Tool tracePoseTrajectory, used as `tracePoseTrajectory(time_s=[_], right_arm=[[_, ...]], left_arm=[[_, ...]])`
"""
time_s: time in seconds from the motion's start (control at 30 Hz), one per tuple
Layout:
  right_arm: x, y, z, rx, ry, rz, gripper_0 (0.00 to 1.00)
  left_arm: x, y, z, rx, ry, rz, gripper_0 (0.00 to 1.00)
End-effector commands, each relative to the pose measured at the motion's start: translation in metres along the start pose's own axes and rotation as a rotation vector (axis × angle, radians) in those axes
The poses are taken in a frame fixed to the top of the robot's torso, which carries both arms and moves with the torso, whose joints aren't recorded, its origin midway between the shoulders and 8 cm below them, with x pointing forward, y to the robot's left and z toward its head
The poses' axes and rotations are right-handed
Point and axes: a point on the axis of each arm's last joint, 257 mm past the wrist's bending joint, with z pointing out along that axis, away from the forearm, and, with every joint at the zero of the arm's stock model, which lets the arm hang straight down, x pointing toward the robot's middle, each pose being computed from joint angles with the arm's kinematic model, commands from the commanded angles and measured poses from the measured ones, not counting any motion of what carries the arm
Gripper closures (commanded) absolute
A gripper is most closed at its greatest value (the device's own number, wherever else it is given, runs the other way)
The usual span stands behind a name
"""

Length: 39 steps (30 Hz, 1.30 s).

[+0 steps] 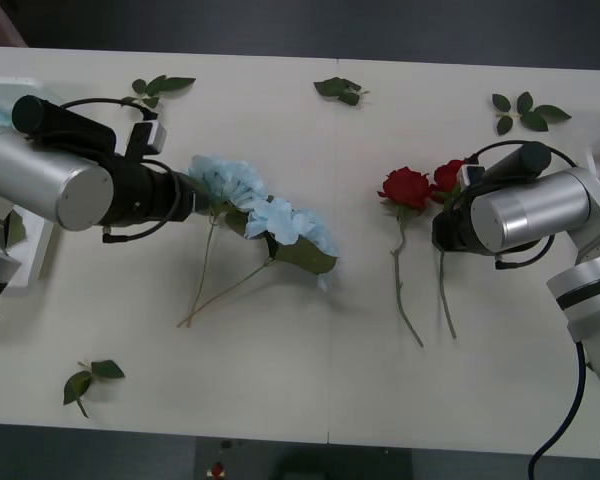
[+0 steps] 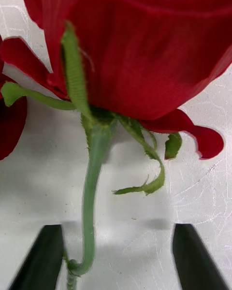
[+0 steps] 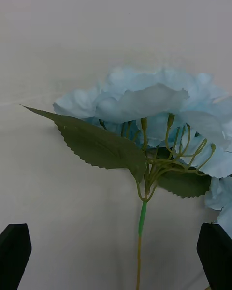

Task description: Put the red flowers into the right box and the blue flowers into the left box

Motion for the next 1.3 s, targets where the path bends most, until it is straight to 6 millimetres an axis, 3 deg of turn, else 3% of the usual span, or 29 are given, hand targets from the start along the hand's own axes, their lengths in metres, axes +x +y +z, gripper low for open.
tracePoseTrajectory(time_s=[0.03,0.37,0.67,0.87,1.0,1.3], right_arm=[[-0.02,0.016,-0.009,-0.021,-0.042,0.018,1.0],[-0.03,0.01,-0.018,-0.014,-0.063,0.025,1.0],[-0.047,-0.032,-0.075,0.049,-0.048,0.044,1.0],[-0.064,-0.08,-0.124,0.06,-0.063,0.138,1.0],[-0.072,-0.111,-0.144,0.06,-0.079,0.193,1.0],[-0.075,-0.212,-0.185,0.135,-0.107,0.219,1.0]], left_arm=[[-0.014,-0.012,0.0,-0.02,-0.044,0.064,0.0],[-0.003,-0.021,0.023,-0.061,-0.014,0.092,0.0],[0.005,-0.025,0.042,-0.078,0.007,0.13,0.0],[0.008,-0.026,0.058,-0.088,0.024,0.144,0.0],[0.009,-0.027,0.065,-0.089,0.026,0.146,0.0],[0.018,-0.023,0.071,-0.101,0.044,0.153,0.0]])
